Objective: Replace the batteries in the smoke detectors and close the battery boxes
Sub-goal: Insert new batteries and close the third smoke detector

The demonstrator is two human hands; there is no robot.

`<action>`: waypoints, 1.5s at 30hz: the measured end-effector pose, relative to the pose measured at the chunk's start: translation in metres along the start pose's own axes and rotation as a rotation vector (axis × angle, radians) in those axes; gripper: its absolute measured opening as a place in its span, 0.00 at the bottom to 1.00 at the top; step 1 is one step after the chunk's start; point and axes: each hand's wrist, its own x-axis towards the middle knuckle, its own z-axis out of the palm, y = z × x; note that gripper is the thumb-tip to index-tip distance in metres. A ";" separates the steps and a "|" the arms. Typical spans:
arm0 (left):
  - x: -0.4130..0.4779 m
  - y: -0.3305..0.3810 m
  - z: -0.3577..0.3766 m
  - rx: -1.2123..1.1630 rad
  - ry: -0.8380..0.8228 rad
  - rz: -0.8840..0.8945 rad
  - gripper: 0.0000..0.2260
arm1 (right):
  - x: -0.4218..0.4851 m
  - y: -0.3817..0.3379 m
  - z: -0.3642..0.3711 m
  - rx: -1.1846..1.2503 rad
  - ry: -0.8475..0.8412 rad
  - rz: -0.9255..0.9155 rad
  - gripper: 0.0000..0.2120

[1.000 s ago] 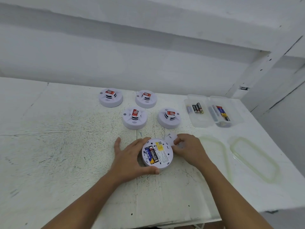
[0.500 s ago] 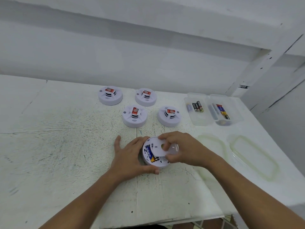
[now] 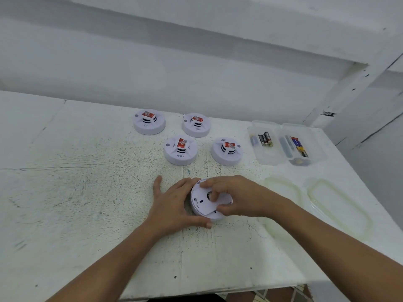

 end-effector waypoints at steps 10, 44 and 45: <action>0.001 -0.004 0.002 0.001 -0.001 -0.006 0.49 | -0.001 0.007 0.003 0.051 -0.048 -0.016 0.19; 0.002 -0.005 0.008 -0.014 0.069 -0.006 0.48 | -0.009 0.018 0.055 0.134 0.211 -0.107 0.20; 0.002 -0.005 0.008 -0.018 0.072 -0.003 0.47 | -0.009 0.017 0.056 0.138 0.219 -0.100 0.20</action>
